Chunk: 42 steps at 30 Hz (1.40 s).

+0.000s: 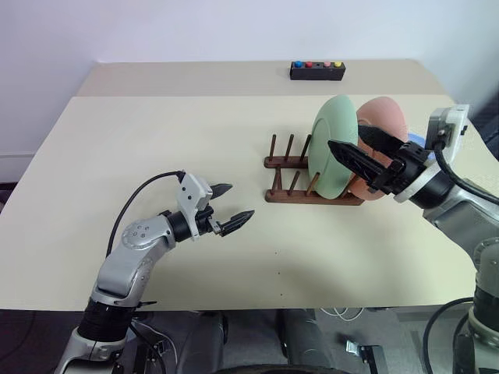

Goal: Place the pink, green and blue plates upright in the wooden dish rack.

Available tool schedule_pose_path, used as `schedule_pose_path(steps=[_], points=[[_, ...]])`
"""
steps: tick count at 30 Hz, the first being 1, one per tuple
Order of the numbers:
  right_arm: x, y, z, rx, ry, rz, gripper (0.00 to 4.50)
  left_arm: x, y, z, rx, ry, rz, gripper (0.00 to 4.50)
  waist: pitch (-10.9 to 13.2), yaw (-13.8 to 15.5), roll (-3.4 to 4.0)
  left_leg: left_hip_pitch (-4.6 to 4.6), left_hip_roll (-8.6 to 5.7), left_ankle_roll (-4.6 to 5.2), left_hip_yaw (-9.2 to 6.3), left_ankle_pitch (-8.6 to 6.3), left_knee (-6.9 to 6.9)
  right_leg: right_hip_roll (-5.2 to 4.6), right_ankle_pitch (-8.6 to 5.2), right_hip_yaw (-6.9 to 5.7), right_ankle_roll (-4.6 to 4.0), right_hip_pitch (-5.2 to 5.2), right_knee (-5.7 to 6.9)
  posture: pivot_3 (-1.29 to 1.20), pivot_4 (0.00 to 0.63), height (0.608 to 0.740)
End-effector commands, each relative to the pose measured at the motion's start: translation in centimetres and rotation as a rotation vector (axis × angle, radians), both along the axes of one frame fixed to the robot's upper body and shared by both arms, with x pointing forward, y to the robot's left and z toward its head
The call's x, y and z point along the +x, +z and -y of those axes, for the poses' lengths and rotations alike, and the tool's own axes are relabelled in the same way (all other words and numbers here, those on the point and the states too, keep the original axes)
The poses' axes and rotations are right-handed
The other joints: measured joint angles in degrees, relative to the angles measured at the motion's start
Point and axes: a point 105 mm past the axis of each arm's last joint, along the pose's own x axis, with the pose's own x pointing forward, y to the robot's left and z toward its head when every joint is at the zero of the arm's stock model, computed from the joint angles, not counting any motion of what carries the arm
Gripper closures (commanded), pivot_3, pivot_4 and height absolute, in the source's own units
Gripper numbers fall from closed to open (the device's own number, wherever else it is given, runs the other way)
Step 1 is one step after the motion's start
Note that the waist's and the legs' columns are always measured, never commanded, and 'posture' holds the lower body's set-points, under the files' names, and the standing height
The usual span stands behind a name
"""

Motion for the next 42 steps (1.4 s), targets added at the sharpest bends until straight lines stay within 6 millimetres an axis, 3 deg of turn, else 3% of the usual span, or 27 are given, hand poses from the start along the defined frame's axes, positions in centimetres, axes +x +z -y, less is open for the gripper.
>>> schedule_pose_path(steps=[1,7,13,18,24,29,34,37,42], points=[[-1.3,2.1,0.2,-0.07,0.004,0.139,0.04,-0.1,0.8,0.3,-0.012,-0.019,0.043,0.0,0.0,0.01,0.0,0.0,0.0,0.0,0.0,0.0,0.0,0.0,0.0,0.0,0.0,0.0,0.0,0.0,0.15,0.74],[-3.6,5.1,5.3,-0.221,-0.076,0.277,0.04,-1.1,0.9,0.7,-0.008,-0.095,0.05,0.0,0.01,0.43,0.01,-0.06,-0.01,0.03,0.02,-0.02,0.01,-0.01,-0.01,-0.01,0.03,0.03,-0.1,0.0,0.15,0.74],[-4.9,3.8,8.9,-0.361,-0.142,0.21,0.04,-1.0,0.6,0.9,-0.001,-0.102,0.045,0.0,0.0,0.12,0.02,0.03,0.02,0.09,0.07,-0.05,0.02,0.0,-0.01,0.01,0.02,0.13,-0.17,0.0,0.15,0.74],[-4.6,-0.6,12.5,-0.635,-0.246,0.05,0.04,-1.8,0.7,1.2,0.0,-0.168,0.044,0.0,-0.01,0.11,0.02,0.04,0.02,0.09,0.14,-0.05,0.05,-0.01,-0.01,0.04,0.03,0.14,-0.18,0.0,0.15,0.74],[-1.3,-6.9,15.2,-0.983,-0.348,-0.055,0.04,-3.2,0.5,1.5,0.006,-0.258,0.026,0.0,-0.02,-0.37,0.04,0.1,0.03,0.08,0.25,-0.05,0.05,-0.01,-0.03,0.13,-0.01,0.14,-0.21,0.0,0.15,0.74],[2.0,-10.9,15.5,-1.078,-0.346,-0.044,0.04,-4.0,1.0,1.8,-0.006,-0.294,0.03,0.0,0.01,-0.28,0.1,0.08,0.03,0.08,0.27,-0.05,0.05,-0.02,-0.02,0.16,-0.01,0.12,-0.21,0.0,0.15,0.74],[4.7,-12.3,16.0,-1.101,-0.381,-0.021,0.04,-4.4,1.8,1.6,-0.008,-0.31,0.057,0.0,0.01,-0.31,0.16,0.09,0.02,0.08,0.28,-0.04,0.05,-0.04,-0.01,0.17,-0.01,0.12,-0.21,0.0,0.15,0.74],[5.5,-13.3,16.6,-1.106,-0.402,-0.038,0.85,-4.5,2.2,1.6,0.003,-0.306,0.075,0.0,0.01,-0.24,0.14,0.1,0.02,0.08,0.27,-0.04,0.06,-0.03,-0.01,0.17,0.0,0.13,-0.19,0.0,0.15,0.74],[5.9,-13.9,17.3,-1.11,-0.423,-0.042,3.29,-4.6,2.1,1.6,0.002,-0.3,0.07,0.0,0.0,-0.21,0.15,0.11,0.01,0.08,0.27,-0.04,0.08,-0.03,0.0,0.18,0.01,0.16,-0.18,0.0,0.15,0.74]])
